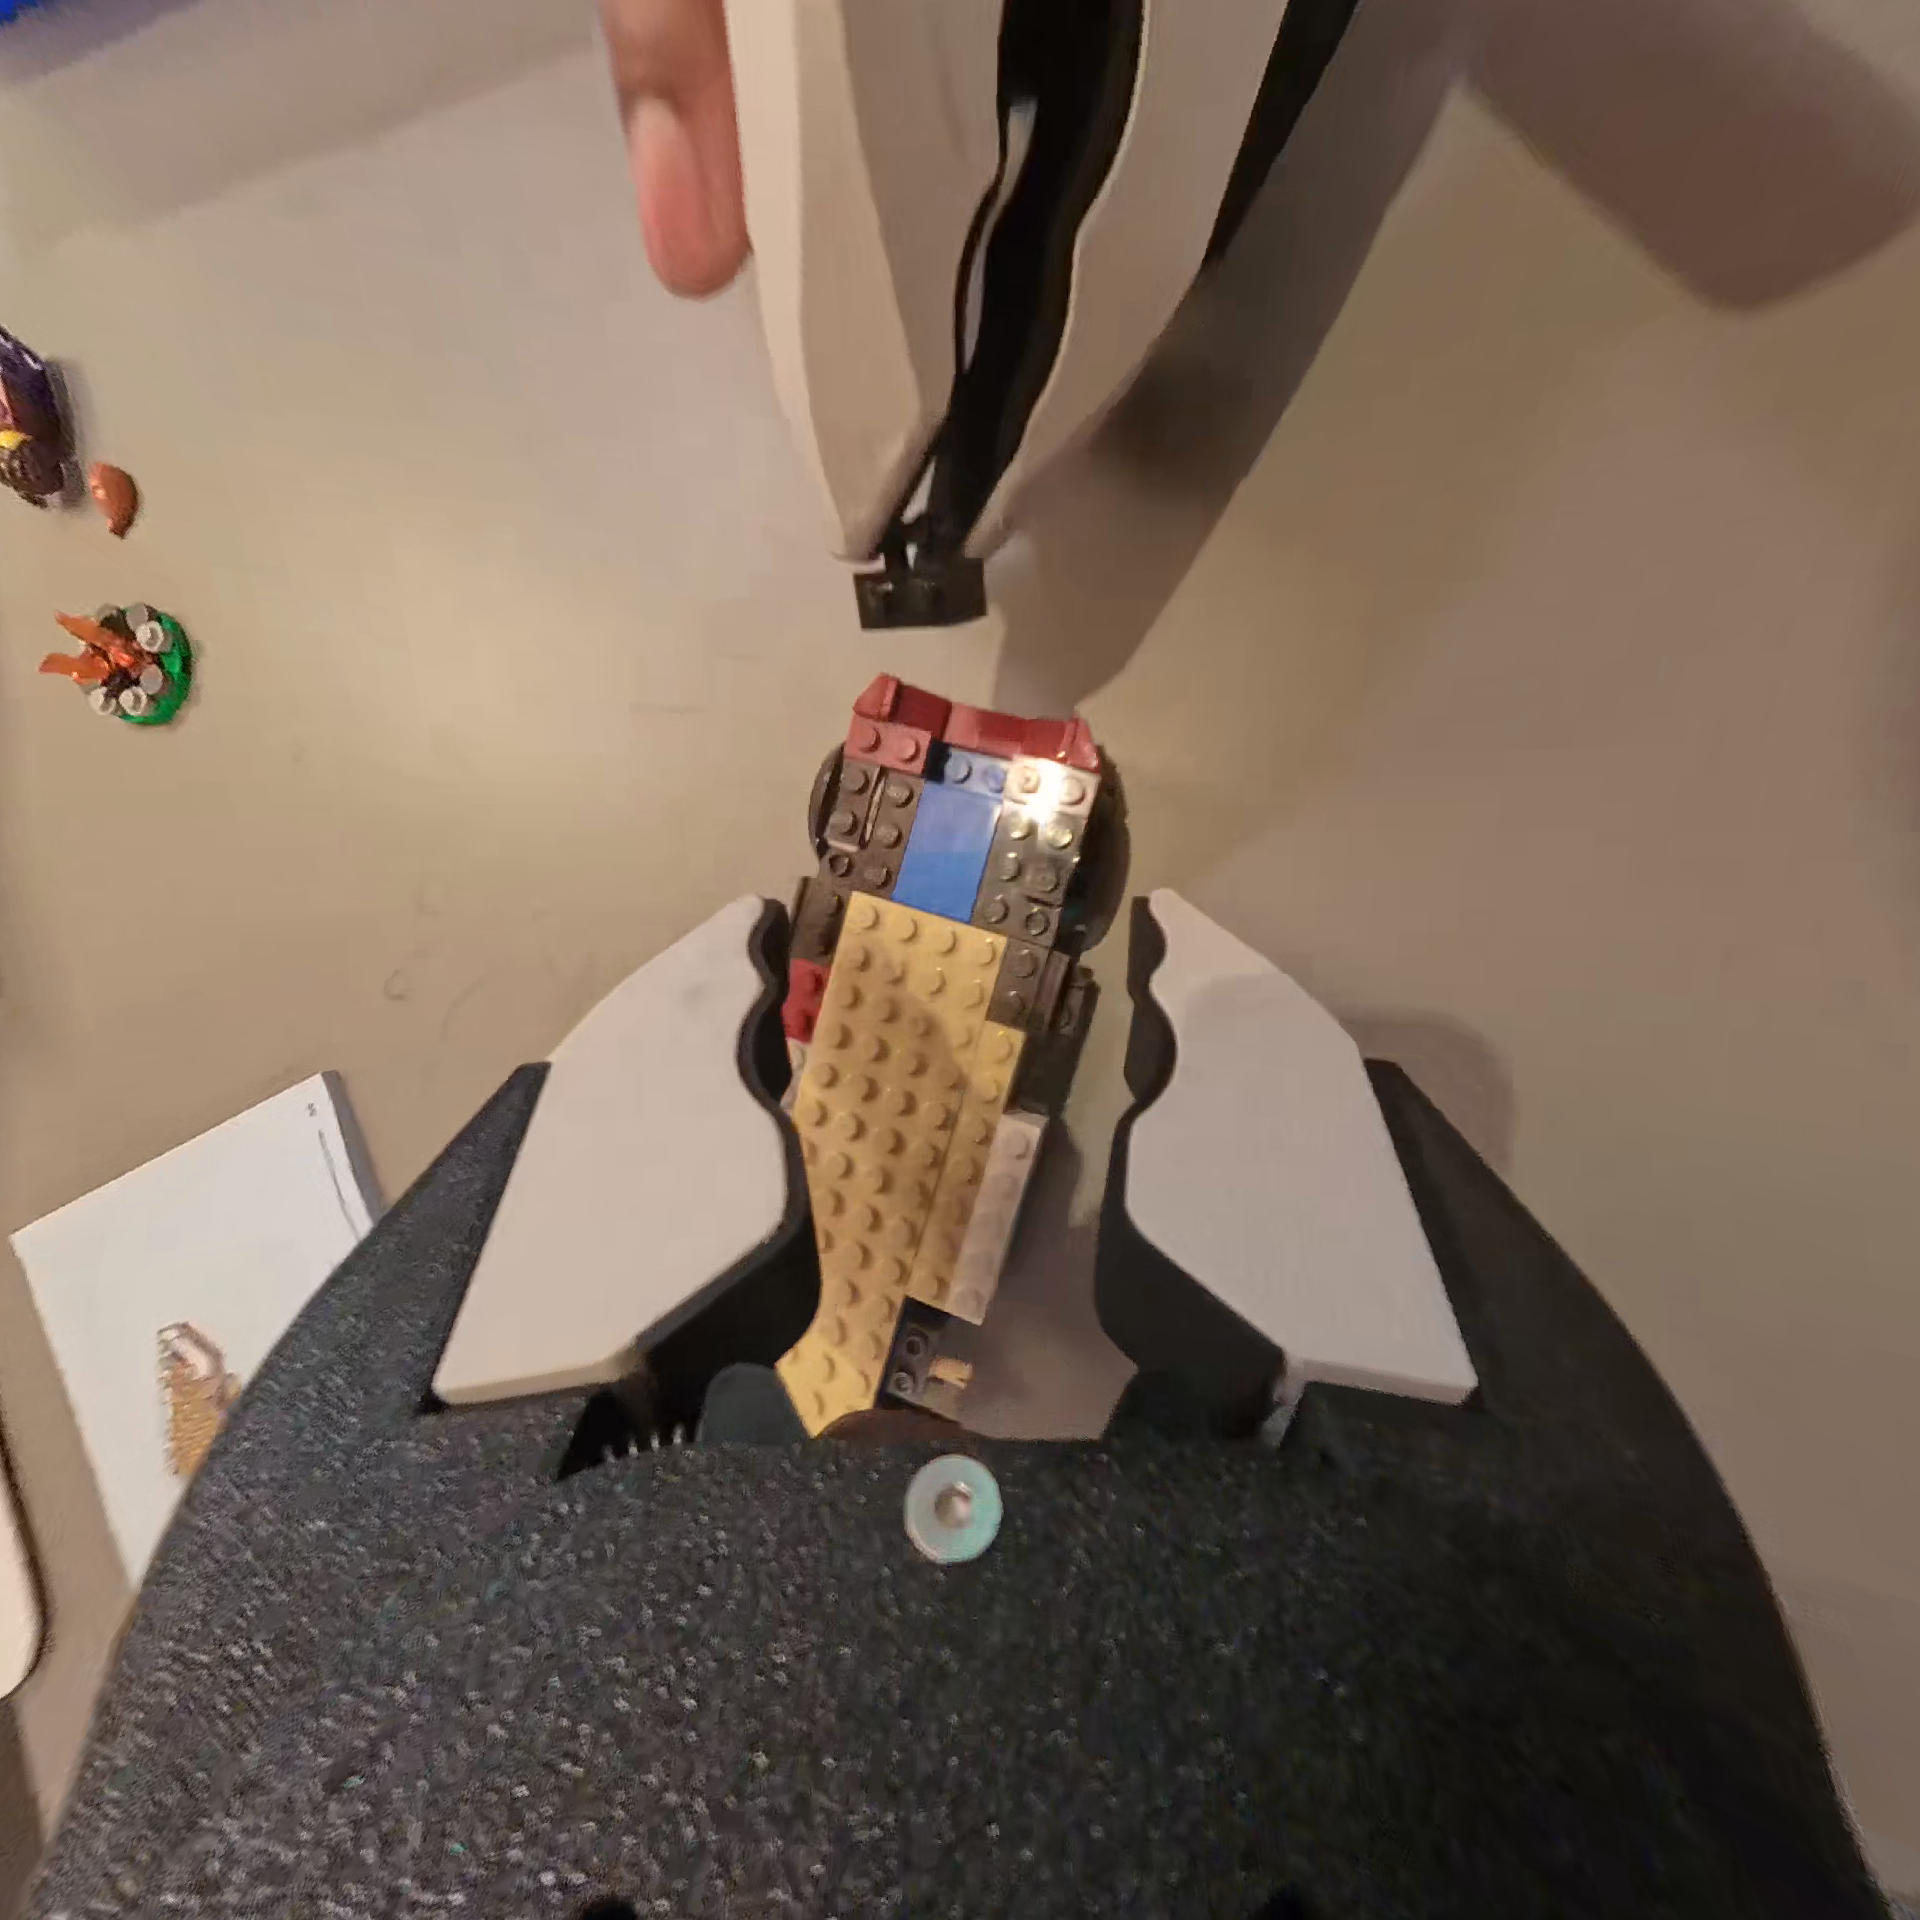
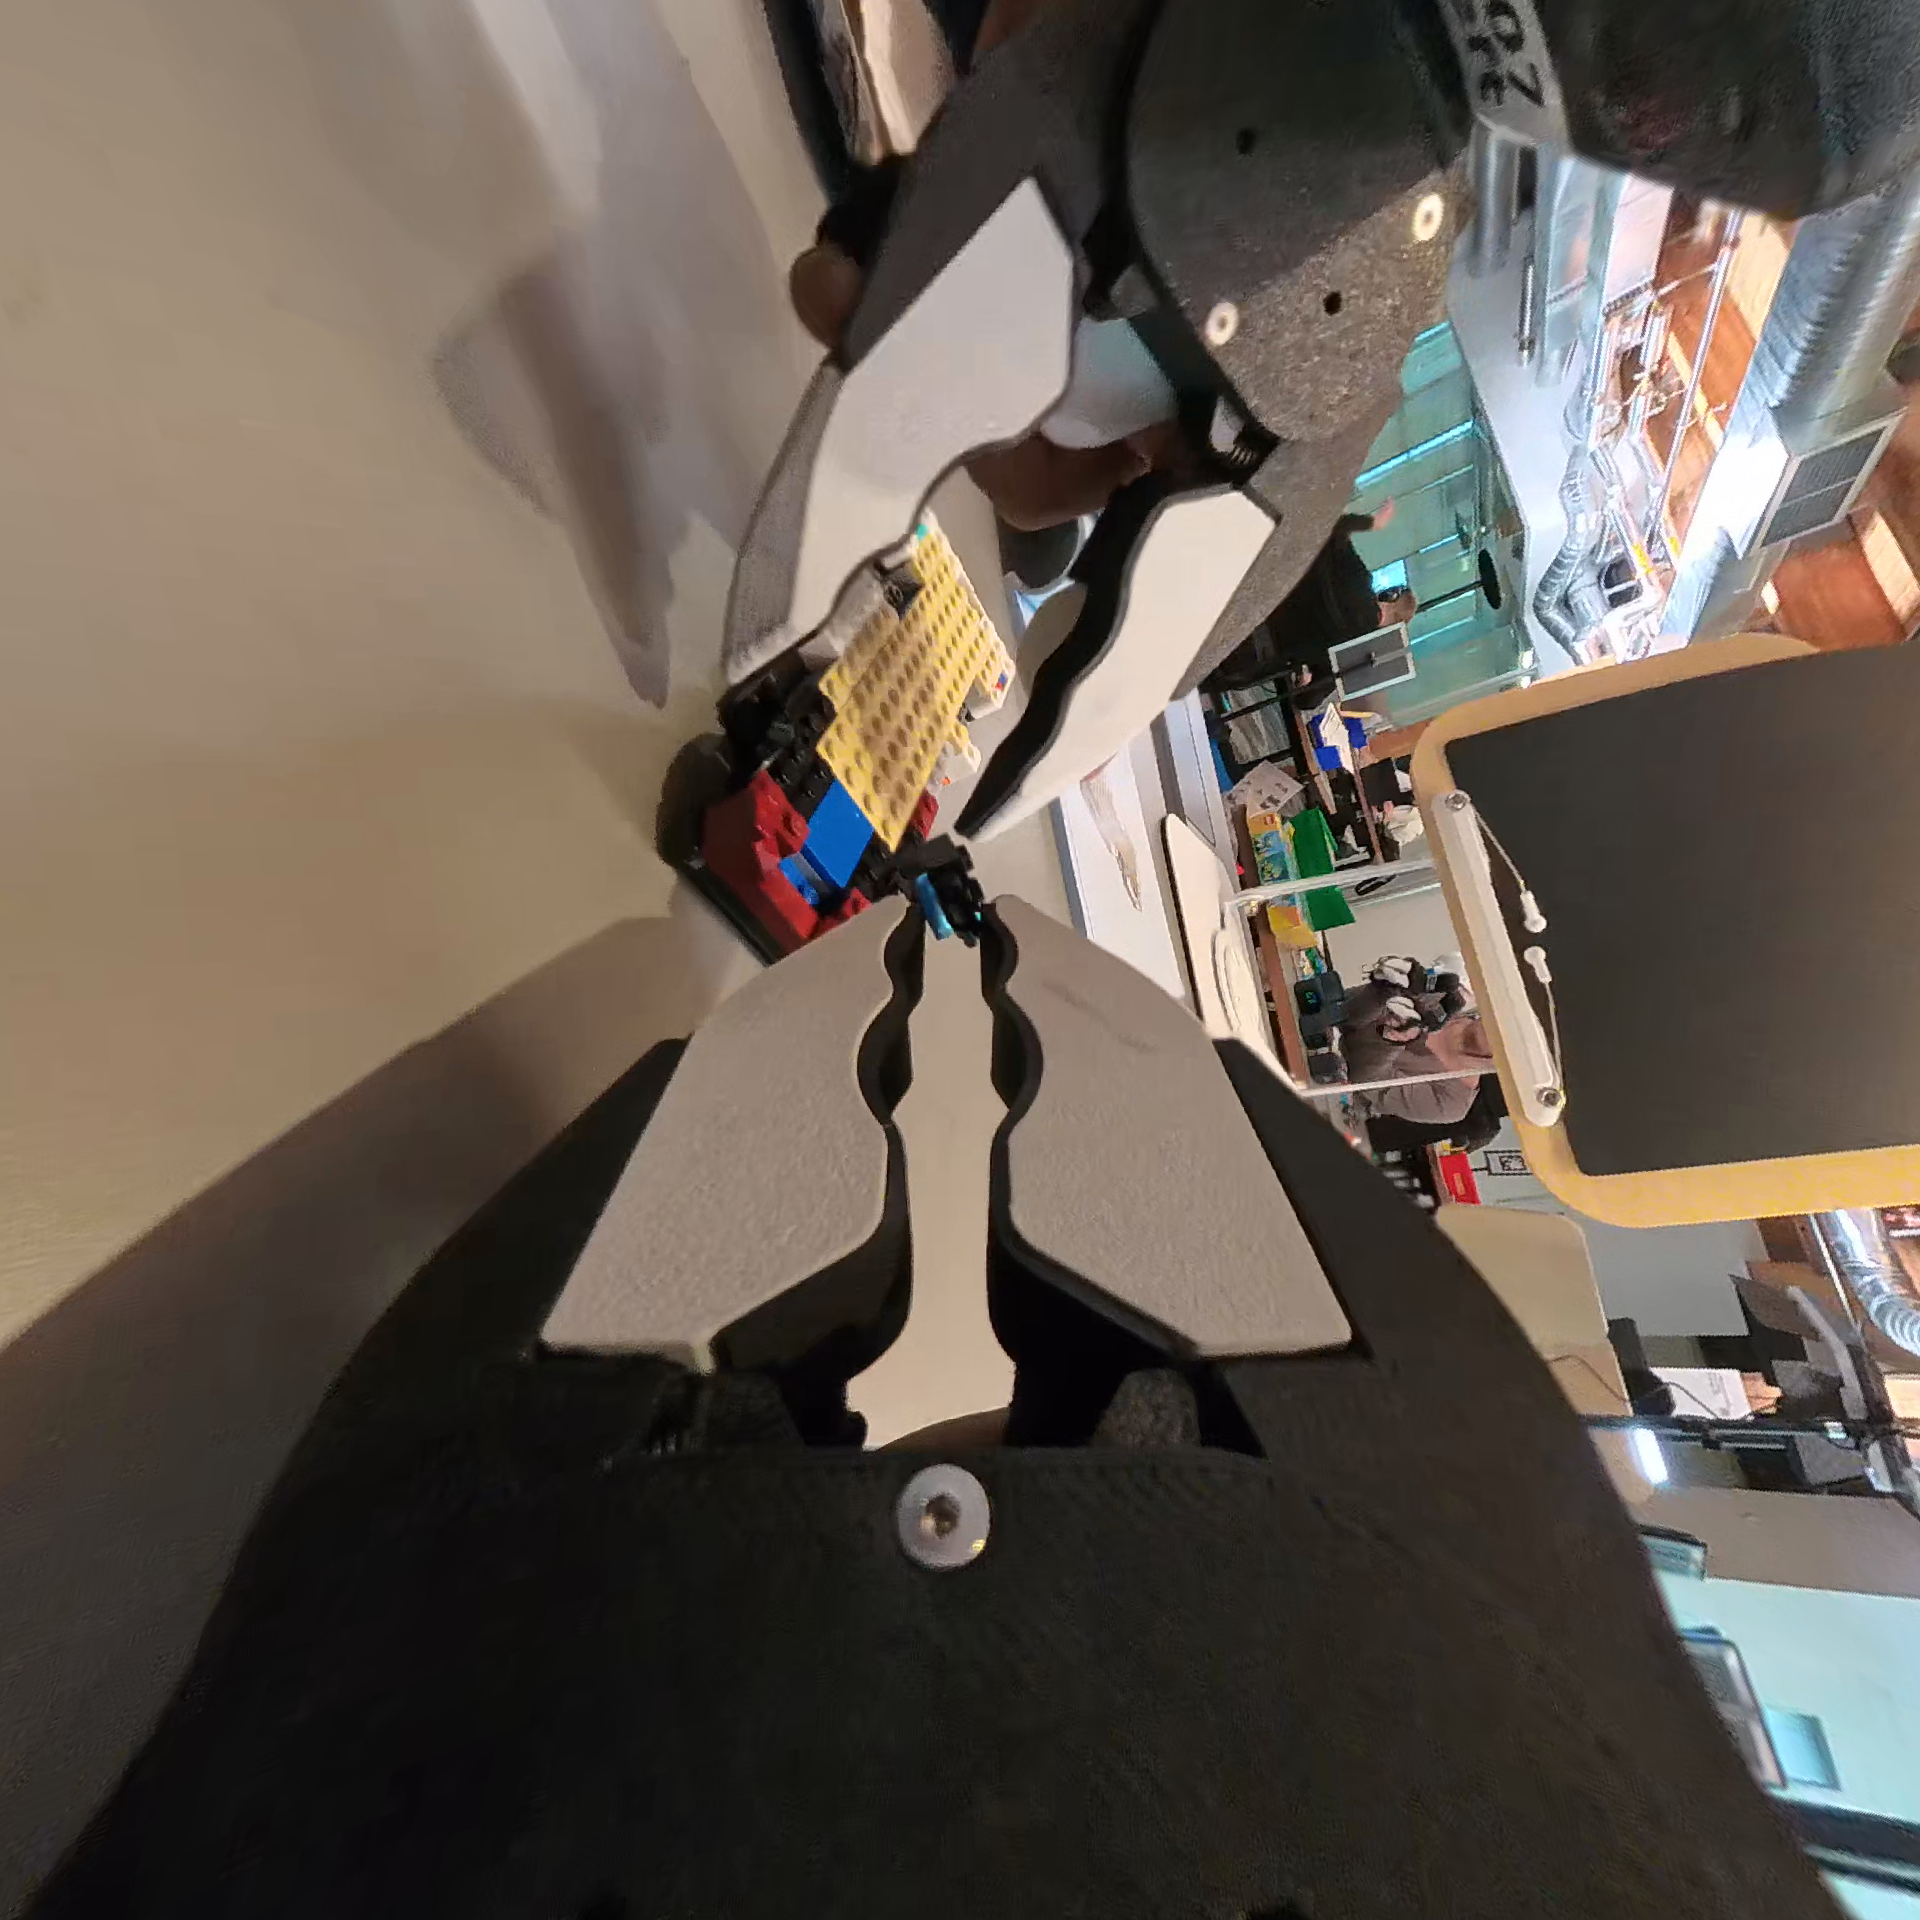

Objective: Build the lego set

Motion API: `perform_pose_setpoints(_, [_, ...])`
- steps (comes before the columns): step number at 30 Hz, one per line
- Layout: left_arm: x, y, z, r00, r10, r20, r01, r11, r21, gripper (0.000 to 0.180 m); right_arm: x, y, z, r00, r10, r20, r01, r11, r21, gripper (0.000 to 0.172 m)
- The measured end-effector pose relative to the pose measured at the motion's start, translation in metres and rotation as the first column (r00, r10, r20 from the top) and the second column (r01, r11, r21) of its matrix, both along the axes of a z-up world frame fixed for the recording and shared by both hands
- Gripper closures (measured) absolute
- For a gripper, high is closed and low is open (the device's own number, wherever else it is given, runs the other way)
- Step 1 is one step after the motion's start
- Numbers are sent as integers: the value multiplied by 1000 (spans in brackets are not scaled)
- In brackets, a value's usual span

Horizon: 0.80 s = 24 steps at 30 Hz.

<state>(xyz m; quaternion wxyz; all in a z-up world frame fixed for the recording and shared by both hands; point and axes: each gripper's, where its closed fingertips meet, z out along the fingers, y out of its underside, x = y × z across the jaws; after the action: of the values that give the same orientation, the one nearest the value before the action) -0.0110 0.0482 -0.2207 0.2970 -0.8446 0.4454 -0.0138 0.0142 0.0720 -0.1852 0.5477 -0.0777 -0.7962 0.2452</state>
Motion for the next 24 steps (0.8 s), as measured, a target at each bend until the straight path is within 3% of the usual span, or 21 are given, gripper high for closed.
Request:
perform_pose_setpoints(5, [-9, 6, -12, 989, -19, -147, 20, 1000, 6, 114, 1, 8, 0, 999, -36, 23, 36, 999, -28, 162])
perform_pose_setpoints(9, [-9, 5, -16, 984, -81, -157, 71, 995, -72, 110, 3, 8, -4, 998, -24, 54, 26, 999, -38, 162])
perform_pose_setpoints(14, [-9, 3, -25, 988, -139, -63, 115, 952, -284, 111, 2, 8, -5, 997, -23, 70, 27, 999, -43, 162])
perform_pose_setpoints(24, [-1, 19, -22, 994, -93, 49, 102, 968, -228, 115, 7, 11, -3, 998, -39, 40, 40, 999, -22, 162])
